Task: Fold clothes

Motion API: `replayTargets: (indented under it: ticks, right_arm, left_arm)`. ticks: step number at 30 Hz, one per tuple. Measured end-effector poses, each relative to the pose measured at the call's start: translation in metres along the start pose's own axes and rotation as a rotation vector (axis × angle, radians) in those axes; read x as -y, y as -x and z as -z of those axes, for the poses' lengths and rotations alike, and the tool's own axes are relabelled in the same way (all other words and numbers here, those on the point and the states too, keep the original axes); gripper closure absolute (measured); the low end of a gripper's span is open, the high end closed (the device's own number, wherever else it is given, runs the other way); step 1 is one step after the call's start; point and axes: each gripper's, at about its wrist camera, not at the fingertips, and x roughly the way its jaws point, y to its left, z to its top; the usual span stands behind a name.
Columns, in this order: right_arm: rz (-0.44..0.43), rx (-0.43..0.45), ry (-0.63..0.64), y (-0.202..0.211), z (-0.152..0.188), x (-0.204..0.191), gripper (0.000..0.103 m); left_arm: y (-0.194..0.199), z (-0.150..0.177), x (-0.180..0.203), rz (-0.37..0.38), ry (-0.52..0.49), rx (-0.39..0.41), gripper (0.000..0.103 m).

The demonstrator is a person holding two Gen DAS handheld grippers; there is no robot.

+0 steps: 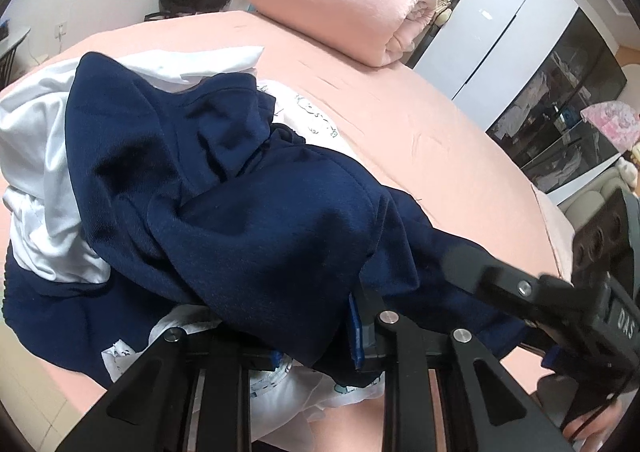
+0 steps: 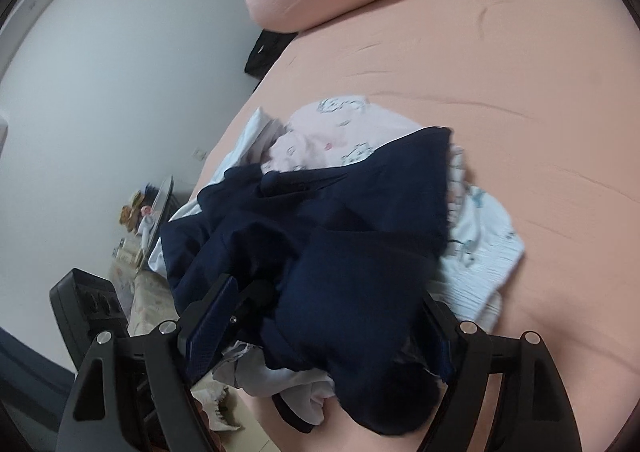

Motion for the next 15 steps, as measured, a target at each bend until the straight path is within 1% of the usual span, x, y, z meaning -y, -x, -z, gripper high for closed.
replayTargets:
  ticks: [1, 3, 4, 5, 6, 8, 9, 11, 13, 15]
  right_arm:
    - [-0.013, -0.005, -0.007, -0.004, -0.001, 0.001, 0.023]
    - [-0.032, -0.009, -0.039, -0.008, -0.003, 0.004, 0.039]
    - [-0.043, -0.015, -0.064, -0.01, -0.004, 0.006, 0.051]
    - [-0.044, -0.019, -0.076, -0.012, -0.004, 0.008, 0.055]
    - [-0.042, -0.024, -0.086, -0.014, -0.004, 0.011, 0.058]
    - [-0.04, -0.034, -0.105, -0.017, -0.003, 0.015, 0.07]
    - [-0.038, -0.039, -0.115, -0.019, -0.002, 0.017, 0.073]
    - [-0.036, -0.048, -0.135, -0.022, -0.002, 0.021, 0.088]
    - [-0.067, -0.059, -0.188, -0.026, 0.001, 0.03, 0.093]
    - [-0.103, -0.065, -0.237, -0.028, 0.004, 0.038, 0.094]
  left_arm:
    - [-0.005, -0.003, 0.004, -0.004, -0.004, 0.0, 0.082]
    - [-0.009, -0.006, 0.007, -0.009, -0.006, -0.001, 0.082]
    - [-0.009, -0.007, 0.007, -0.01, -0.004, -0.002, 0.082]
    - [-0.01, -0.007, 0.007, -0.011, -0.003, -0.002, 0.082]
    - [-0.01, -0.007, 0.007, -0.012, -0.001, -0.003, 0.082]
    - [-0.01, -0.007, 0.007, -0.018, -0.005, -0.002, 0.082]
    - [-0.01, -0.007, 0.007, -0.021, -0.009, 0.0, 0.082]
    - [-0.01, -0.006, 0.008, -0.029, -0.017, 0.003, 0.082]
    - [-0.009, -0.006, 0.008, -0.039, -0.025, 0.007, 0.082]
    - [-0.008, -0.005, 0.01, -0.049, -0.034, 0.012, 0.082]
